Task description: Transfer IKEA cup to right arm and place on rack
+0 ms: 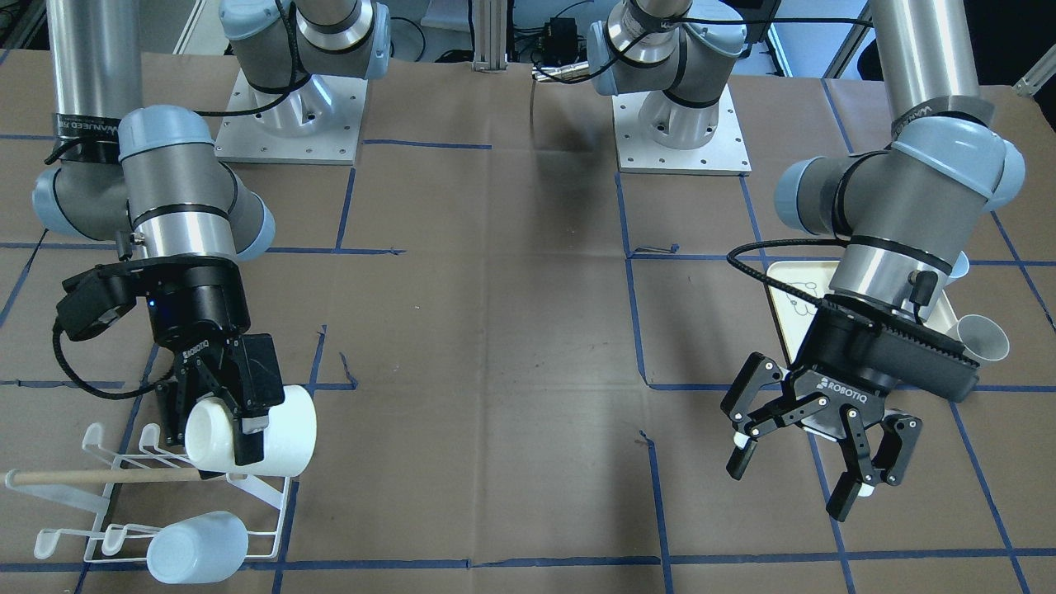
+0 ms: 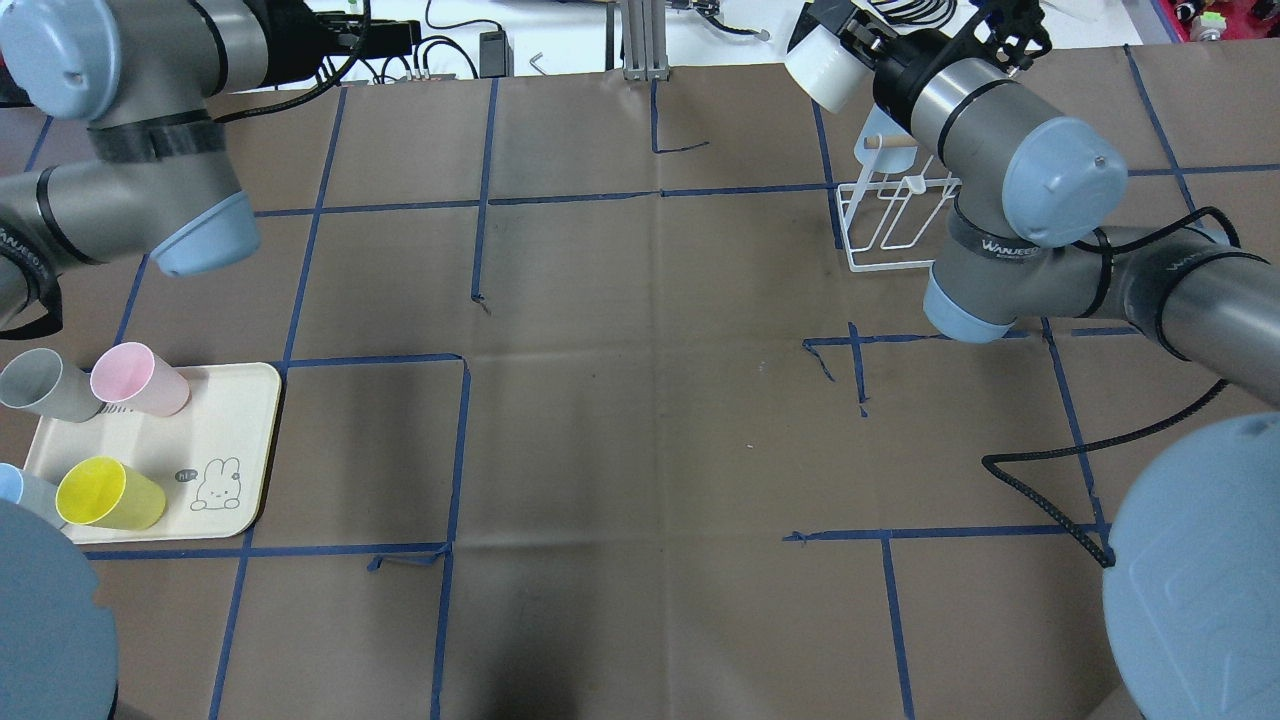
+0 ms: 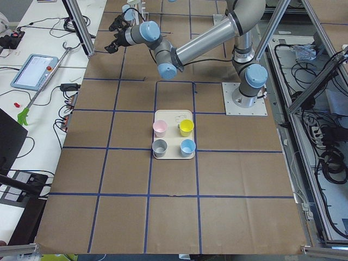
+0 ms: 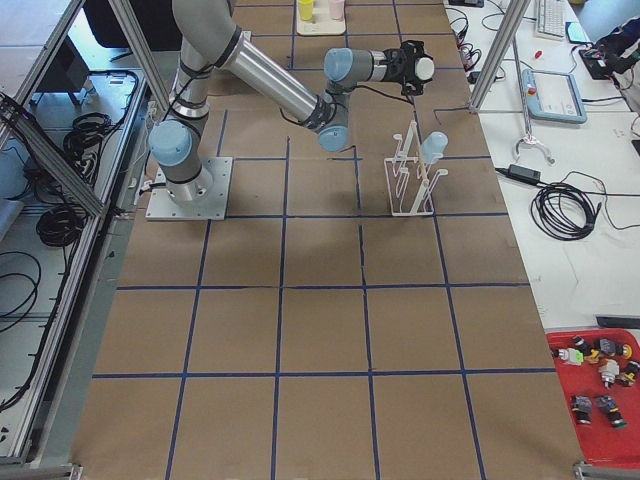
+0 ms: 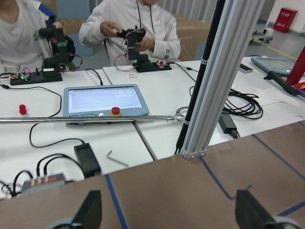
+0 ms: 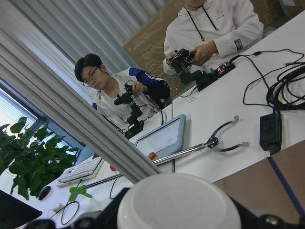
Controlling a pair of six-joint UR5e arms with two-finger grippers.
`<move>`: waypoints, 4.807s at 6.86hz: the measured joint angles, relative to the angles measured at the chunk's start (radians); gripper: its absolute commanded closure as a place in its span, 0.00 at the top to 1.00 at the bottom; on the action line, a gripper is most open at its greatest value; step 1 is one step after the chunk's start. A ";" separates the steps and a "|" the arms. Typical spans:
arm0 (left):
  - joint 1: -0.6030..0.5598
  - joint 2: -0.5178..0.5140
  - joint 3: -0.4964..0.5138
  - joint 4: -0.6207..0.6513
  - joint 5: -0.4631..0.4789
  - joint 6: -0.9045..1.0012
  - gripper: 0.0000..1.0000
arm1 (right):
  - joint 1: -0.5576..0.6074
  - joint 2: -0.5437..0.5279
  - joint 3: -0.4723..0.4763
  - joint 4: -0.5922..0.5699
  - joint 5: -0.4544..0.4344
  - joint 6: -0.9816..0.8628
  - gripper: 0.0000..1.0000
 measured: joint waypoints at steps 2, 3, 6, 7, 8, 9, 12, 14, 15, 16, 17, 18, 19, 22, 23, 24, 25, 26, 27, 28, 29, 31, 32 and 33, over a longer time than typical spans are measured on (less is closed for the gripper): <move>-0.050 0.118 0.062 -0.418 0.168 -0.031 0.99 | -0.081 0.002 -0.001 0.019 0.002 -0.303 0.18; -0.079 0.177 0.071 -0.581 0.232 -0.073 0.99 | -0.123 0.002 -0.003 0.048 0.003 -0.442 0.16; -0.176 0.319 0.086 -0.965 0.417 -0.151 0.99 | -0.198 0.028 -0.050 0.098 -0.011 -0.642 0.16; -0.178 0.351 0.073 -1.024 0.428 -0.156 0.99 | -0.212 0.062 -0.090 0.098 -0.032 -0.653 0.16; -0.170 0.365 0.058 -1.047 0.430 -0.156 0.99 | -0.224 0.093 -0.126 0.097 -0.049 -0.657 0.16; -0.148 0.367 0.045 -1.054 0.429 -0.145 0.99 | -0.239 0.119 -0.157 0.095 -0.057 -0.659 0.16; -0.081 0.351 0.003 -1.054 0.426 -0.134 1.00 | -0.258 0.197 -0.204 0.086 -0.062 -0.667 0.16; -0.090 0.352 -0.002 -1.057 0.428 -0.171 1.00 | -0.256 0.208 -0.187 0.085 -0.067 -0.668 0.16; -0.113 0.351 0.006 -1.057 0.430 -0.183 1.00 | -0.254 0.209 -0.176 0.085 -0.081 -0.669 0.16; -0.135 0.349 0.013 -1.057 0.431 -0.194 1.00 | -0.253 0.210 -0.163 0.086 -0.096 -0.669 0.16; -0.145 0.348 0.016 -1.057 0.431 -0.200 1.00 | -0.251 0.209 -0.148 0.087 -0.103 -0.669 0.16; -0.149 0.347 0.016 -1.057 0.431 -0.203 1.00 | -0.250 0.206 -0.136 0.087 -0.106 -0.668 0.16; -0.151 0.347 0.015 -1.058 0.431 -0.204 1.00 | -0.247 0.204 -0.128 0.087 -0.108 -0.668 0.23; -0.151 0.347 0.008 -1.058 0.431 -0.203 1.00 | -0.238 0.198 -0.117 0.090 -0.108 -0.655 1.00; -0.151 0.346 0.007 -1.058 0.431 -0.203 1.00 | -0.228 0.195 -0.117 0.095 -0.109 -0.650 1.00; -0.151 0.346 0.006 -1.058 0.431 -0.203 1.00 | -0.223 0.189 -0.119 0.098 -0.108 -0.648 1.00; -0.151 0.346 0.006 -1.058 0.431 -0.203 1.00 | -0.221 0.171 -0.120 0.107 -0.105 -0.644 1.00; -0.151 0.345 0.005 -1.058 0.431 -0.203 1.00 | -0.221 0.133 -0.121 0.161 -0.103 -0.641 1.00; -0.151 0.345 0.005 -1.058 0.431 -0.203 1.00 | -0.221 0.071 -0.122 0.284 -0.103 -0.642 1.00; -0.151 0.344 0.006 -1.058 0.431 -0.203 1.00 | -0.220 -0.006 -0.123 0.437 -0.103 -0.647 1.00; -0.151 0.343 0.005 -1.057 0.431 -0.203 1.00 | -0.219 -0.066 -0.123 0.570 -0.103 -0.650 1.00; -0.151 0.342 0.004 -1.056 0.430 -0.203 1.00 | -0.204 -0.135 -0.133 0.770 -0.118 -0.649 1.00; -0.151 0.341 0.002 -1.056 0.430 -0.203 1.00 | -0.165 -0.209 -0.164 1.045 -0.161 -0.642 1.00; -0.151 0.341 0.001 -1.056 0.430 -0.203 1.00 | -0.127 -0.265 -0.190 1.264 -0.198 -0.632 1.00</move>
